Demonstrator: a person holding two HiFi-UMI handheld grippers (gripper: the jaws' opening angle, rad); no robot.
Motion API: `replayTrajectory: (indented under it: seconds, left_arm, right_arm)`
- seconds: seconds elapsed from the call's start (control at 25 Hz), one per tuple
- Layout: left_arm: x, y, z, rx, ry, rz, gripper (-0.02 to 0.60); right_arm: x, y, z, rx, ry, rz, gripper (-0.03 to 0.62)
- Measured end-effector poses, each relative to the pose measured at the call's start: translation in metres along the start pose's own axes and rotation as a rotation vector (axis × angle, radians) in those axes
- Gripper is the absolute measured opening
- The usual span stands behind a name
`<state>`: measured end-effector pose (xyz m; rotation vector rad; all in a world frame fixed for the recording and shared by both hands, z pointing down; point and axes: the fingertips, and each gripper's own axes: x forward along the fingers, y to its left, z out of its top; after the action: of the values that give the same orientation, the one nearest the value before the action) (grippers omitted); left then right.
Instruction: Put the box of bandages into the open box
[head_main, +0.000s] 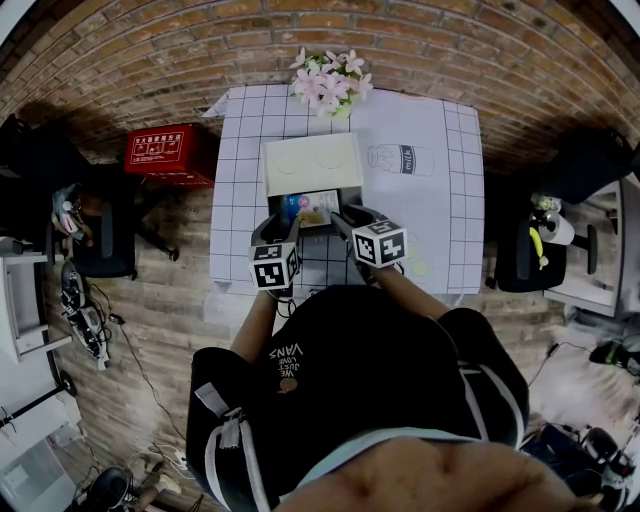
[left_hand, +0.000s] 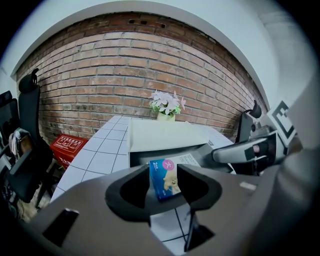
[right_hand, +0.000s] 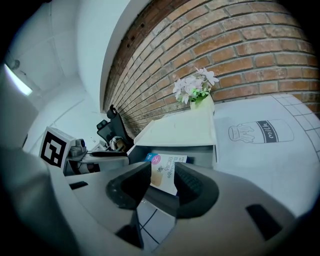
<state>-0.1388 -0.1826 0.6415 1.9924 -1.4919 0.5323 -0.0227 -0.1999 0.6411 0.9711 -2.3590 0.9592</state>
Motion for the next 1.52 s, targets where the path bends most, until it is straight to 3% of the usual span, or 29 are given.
replayTrajectory:
  seconds: [0.6, 1.0, 1.52]
  left_arm:
    - [-0.026, -0.018, 0.011, 0.041, -0.119, -0.065, 0.173]
    - [-0.053, -0.034, 0.009, 0.087, -0.181, -0.118, 0.109]
    - [-0.102, -0.045, 0.019, 0.120, -0.336, -0.143, 0.020]
  right_arm:
    - [-0.023, 0.014, 0.004, -0.033, -0.101, -0.014, 0.049]
    - [-0.048, 0.028, -0.003, -0.041, -0.183, -0.032, 0.018]
    - [-0.076, 0.054, -0.010, -0.067, -0.292, -0.046, 0.005]
